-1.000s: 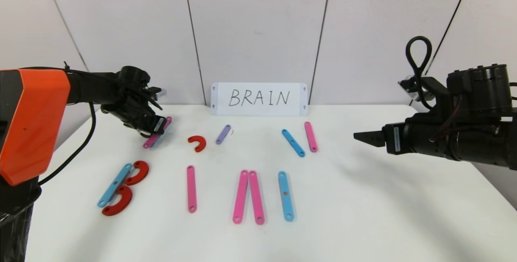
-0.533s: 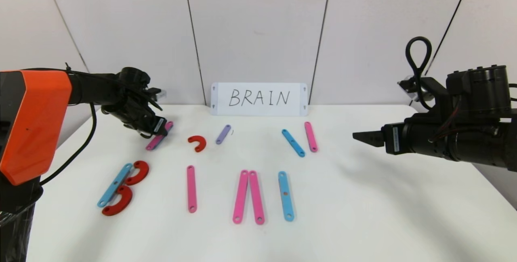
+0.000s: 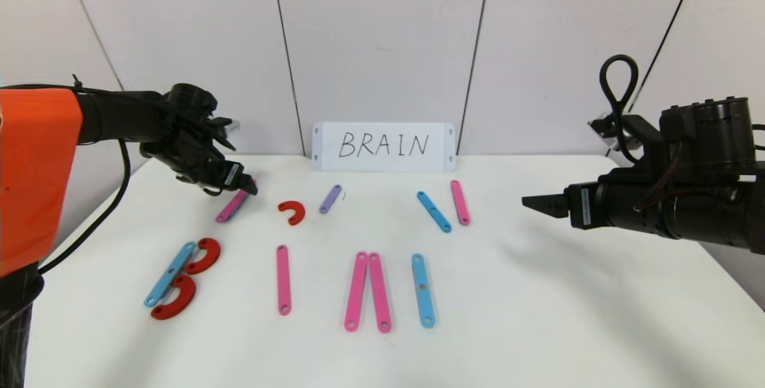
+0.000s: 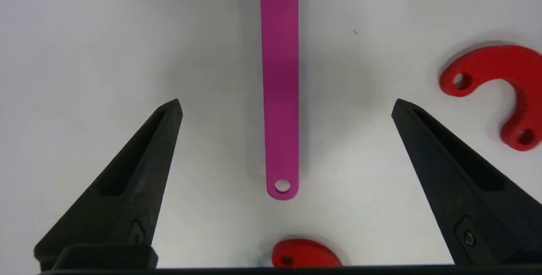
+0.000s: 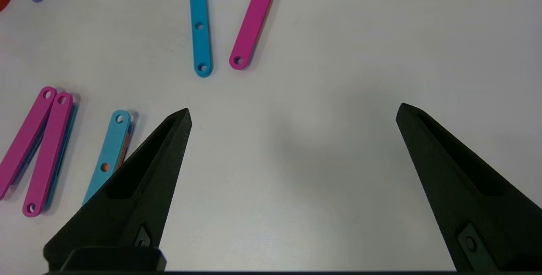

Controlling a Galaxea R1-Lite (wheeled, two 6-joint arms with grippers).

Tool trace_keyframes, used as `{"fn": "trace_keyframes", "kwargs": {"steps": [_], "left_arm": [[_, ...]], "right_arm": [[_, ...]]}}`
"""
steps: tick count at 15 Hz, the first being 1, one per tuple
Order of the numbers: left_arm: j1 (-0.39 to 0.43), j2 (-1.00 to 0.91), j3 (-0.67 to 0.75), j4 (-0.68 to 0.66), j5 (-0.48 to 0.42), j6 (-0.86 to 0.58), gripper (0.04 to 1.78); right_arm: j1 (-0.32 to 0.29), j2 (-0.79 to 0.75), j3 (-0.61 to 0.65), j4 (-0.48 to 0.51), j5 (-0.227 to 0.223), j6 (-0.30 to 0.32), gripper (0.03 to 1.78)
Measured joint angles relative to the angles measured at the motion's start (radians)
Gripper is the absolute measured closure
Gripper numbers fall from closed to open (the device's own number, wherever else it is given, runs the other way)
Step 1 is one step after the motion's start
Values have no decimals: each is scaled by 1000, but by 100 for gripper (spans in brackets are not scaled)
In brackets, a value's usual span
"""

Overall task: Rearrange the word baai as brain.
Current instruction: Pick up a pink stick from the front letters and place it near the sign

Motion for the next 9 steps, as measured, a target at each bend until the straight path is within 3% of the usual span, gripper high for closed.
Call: {"fn": "trace_keyframes", "kwargs": {"steps": [5, 9], "left_arm": [[-72, -133, 61, 141, 57, -229, 7], [-165, -254, 239, 138, 129, -357, 7]], "right_arm": [[0, 1, -1, 0, 0, -3, 11], [-1, 1, -1, 0, 0, 3, 11]]}}
